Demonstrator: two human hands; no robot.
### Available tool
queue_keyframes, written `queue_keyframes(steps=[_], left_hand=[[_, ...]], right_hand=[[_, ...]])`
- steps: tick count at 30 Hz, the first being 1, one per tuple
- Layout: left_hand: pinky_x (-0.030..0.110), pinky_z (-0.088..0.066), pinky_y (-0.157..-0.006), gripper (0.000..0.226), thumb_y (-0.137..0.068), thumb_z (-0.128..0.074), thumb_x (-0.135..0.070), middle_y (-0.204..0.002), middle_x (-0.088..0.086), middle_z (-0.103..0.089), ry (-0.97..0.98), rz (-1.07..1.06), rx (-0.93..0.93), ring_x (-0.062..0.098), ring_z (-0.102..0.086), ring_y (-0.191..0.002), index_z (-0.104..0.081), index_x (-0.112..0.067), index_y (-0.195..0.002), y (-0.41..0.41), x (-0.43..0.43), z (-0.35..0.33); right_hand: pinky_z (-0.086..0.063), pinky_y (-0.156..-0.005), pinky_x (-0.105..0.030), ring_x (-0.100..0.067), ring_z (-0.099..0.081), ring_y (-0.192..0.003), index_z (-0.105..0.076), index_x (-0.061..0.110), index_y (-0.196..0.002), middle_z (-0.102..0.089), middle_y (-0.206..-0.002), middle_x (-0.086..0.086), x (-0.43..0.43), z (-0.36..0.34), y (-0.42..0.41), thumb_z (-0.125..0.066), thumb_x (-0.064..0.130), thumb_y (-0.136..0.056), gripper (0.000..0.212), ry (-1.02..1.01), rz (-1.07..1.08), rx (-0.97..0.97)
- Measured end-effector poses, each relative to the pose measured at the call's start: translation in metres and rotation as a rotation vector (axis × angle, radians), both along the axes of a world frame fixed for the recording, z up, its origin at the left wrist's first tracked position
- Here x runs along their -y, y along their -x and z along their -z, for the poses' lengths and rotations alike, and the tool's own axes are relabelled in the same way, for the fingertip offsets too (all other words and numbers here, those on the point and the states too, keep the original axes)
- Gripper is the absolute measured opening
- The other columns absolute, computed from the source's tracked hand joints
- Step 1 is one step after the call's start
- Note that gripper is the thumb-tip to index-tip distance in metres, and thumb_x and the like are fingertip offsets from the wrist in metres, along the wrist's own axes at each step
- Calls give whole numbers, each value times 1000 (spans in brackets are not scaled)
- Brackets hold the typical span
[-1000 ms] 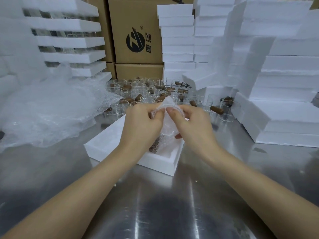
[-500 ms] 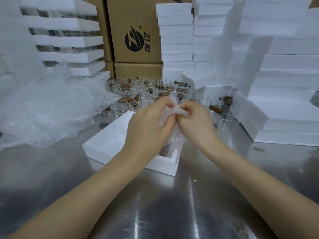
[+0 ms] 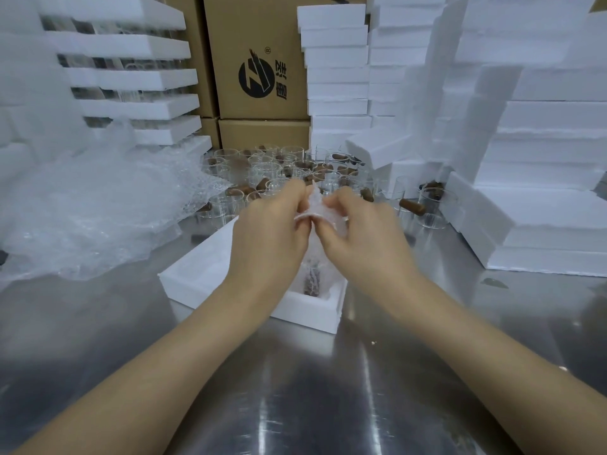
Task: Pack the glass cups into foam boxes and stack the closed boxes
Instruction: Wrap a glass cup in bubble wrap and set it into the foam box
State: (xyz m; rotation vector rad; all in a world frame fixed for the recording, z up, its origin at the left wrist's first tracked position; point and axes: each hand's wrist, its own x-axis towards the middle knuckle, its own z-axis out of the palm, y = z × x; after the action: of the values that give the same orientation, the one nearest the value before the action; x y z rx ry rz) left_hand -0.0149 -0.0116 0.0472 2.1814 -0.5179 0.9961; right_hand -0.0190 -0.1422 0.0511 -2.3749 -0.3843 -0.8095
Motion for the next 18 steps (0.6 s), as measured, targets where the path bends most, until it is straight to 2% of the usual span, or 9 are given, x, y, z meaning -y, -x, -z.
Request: queue_keyframes(steps=[2,3,5,6,8,11,14,16,18], left_hand=[[45,-52,-63,39,-81,-64,-3,-106,-1,-71,17,26,-9,21,-65,-79,-39,-32,-85,2,2,0],[43,-54,-73,38,-82,-64,-6,-119,-11,-65,68,68,-47,14,-65,-91,-42,-35,-94,3,3,-1],[22,-45,-99,46,-85,-60,-8,-143,-25,-43,114,196,-140,-2,-50,-121,-45,-37,-117,3,5,-2],[12,-35,-104,54,-86,-57,-6,-149,-23,-35,88,242,-165,-6,-39,-131,-45,-34,-131,2,5,-2],[11,-31,-107,55,-88,-53,-4,-148,-15,-43,6,264,-205,-3,-39,-133,-50,-24,-139,1,4,-3],[19,-45,-94,50,-87,-53,-6,-123,-9,-64,2,235,-276,4,-57,-112,-55,-24,-133,-2,3,-1],[4,-41,-84,70,-90,-58,-23,-126,-12,-61,93,256,-452,-6,-54,-110,-24,-29,-150,-7,1,1],[7,-34,-88,92,-84,-60,-43,-140,-15,-50,230,374,-589,-10,-47,-117,0,-34,-153,-10,-2,1],[19,-31,-98,98,-76,-57,-56,-152,-19,-31,292,429,-658,-7,-36,-126,3,-39,-152,-11,-3,0]], right_hand=[[-48,-61,-39,-29,-61,-70,-60,13,-94,-69,-81,-8,3,0,-3,-58,20,-90,8,-20,-5,17],[-46,-59,-36,-26,-57,-64,-57,14,-88,-66,-74,-6,5,1,-6,-57,14,-89,1,-40,-11,4],[-37,-52,-22,-11,-50,-56,-50,17,-79,-55,-62,4,10,2,-11,-56,6,-88,15,-93,-17,-10],[-35,-51,-16,-7,-48,-54,-49,19,-77,-51,-59,9,10,3,-12,-57,5,-87,19,-113,-16,-16],[-38,-55,-14,-5,-54,-60,-50,21,-79,-55,-63,11,10,4,-14,-58,6,-86,19,-120,-18,-23],[-53,-74,-31,-16,-66,-85,-53,22,-105,-69,-88,1,6,10,-13,-58,8,-87,23,-162,-95,-60],[-54,-76,-29,-14,-68,-88,-57,25,-125,-73,-97,-1,6,14,-12,-54,5,-87,43,-137,-128,-52],[-52,-75,-29,-17,-67,-86,-68,17,-114,-74,-96,-4,10,13,-16,-53,2,-85,36,-128,-98,-49],[-45,-64,-22,-15,-59,-71,-71,7,-92,-70,-79,-8,14,11,-21,-55,2,-85,19,-201,-67,-65]])
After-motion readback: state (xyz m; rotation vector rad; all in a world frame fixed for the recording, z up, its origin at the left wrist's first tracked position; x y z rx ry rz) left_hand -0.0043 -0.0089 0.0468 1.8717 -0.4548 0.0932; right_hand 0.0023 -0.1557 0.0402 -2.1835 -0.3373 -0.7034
